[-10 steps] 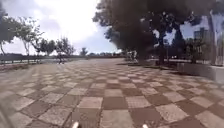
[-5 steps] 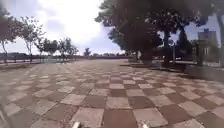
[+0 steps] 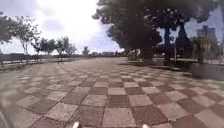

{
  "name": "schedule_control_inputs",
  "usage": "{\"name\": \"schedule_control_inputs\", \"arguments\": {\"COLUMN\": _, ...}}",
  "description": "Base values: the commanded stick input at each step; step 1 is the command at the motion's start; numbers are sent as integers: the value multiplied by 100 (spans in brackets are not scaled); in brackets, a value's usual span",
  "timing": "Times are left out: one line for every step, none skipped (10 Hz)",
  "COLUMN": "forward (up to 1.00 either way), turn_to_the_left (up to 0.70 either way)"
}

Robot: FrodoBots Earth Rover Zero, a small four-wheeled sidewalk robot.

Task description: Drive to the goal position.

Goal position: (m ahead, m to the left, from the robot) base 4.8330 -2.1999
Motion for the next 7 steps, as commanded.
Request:
{"name": "schedule_control_inputs", "arguments": {"forward": 70, "turn_to_the_left": 0}}
{"name": "schedule_control_inputs", "arguments": {"forward": 70, "turn_to_the_left": 0}}
{"name": "schedule_control_inputs", "arguments": {"forward": 70, "turn_to_the_left": 0}}
{"name": "schedule_control_inputs", "arguments": {"forward": 70, "turn_to_the_left": 0}}
{"name": "schedule_control_inputs", "arguments": {"forward": 70, "turn_to_the_left": 0}}
{"name": "schedule_control_inputs", "arguments": {"forward": 70, "turn_to_the_left": 0}}
{"name": "schedule_control_inputs", "arguments": {"forward": 70, "turn_to_the_left": 0}}
